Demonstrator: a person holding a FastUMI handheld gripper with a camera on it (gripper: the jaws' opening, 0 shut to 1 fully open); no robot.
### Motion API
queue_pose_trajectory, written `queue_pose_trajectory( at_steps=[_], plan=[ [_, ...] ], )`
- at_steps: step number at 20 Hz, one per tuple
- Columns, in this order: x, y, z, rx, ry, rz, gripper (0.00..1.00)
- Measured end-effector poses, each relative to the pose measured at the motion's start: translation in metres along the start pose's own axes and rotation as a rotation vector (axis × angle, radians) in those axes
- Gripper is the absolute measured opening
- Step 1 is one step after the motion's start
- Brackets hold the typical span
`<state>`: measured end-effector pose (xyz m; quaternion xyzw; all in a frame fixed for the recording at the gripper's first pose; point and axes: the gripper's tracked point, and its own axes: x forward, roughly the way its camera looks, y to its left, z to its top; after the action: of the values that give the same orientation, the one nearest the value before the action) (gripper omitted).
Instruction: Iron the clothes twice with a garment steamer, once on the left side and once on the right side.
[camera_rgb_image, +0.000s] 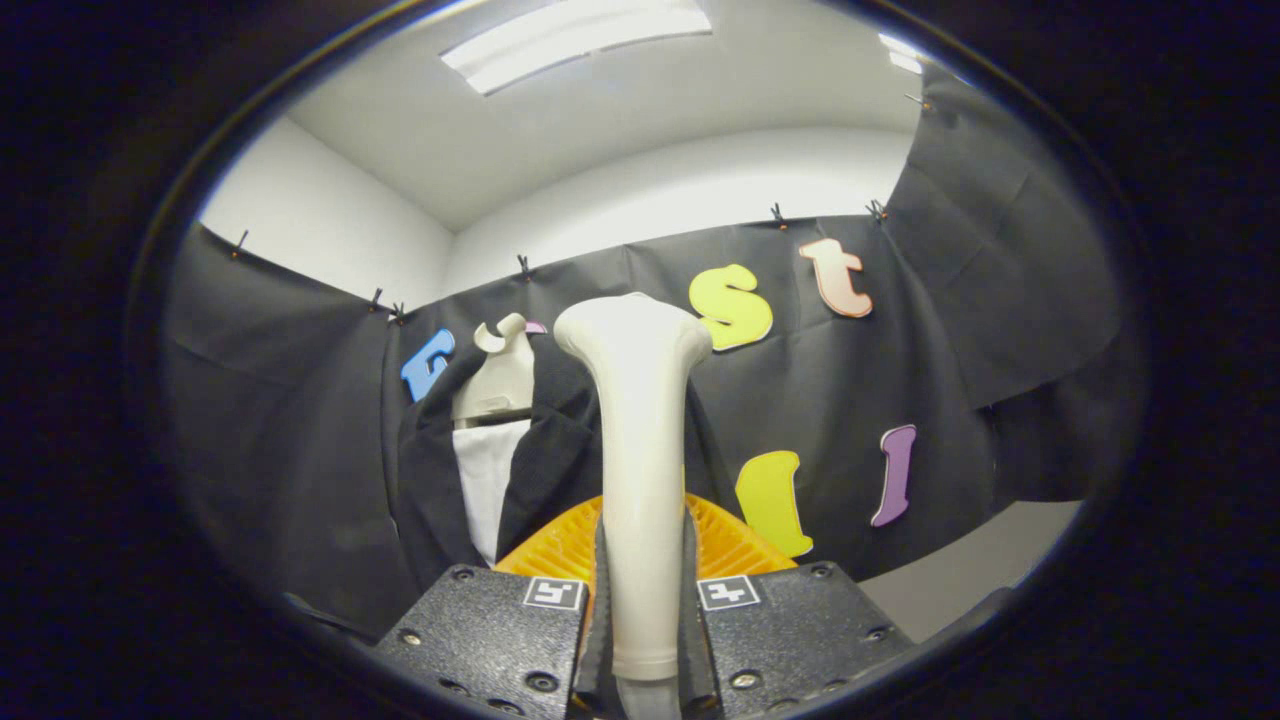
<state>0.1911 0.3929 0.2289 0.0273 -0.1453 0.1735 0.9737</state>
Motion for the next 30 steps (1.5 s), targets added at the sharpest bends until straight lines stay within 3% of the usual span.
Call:
queue_pose_trajectory(
  at_steps=[10,30],
  plan=[
    [0.022,0.006,-0.039,-0.009,0.069,0.007,0.28],
    [-0.056,0.017,-0.142,-0.07,0.292,0.036,0.29]
  ],
)
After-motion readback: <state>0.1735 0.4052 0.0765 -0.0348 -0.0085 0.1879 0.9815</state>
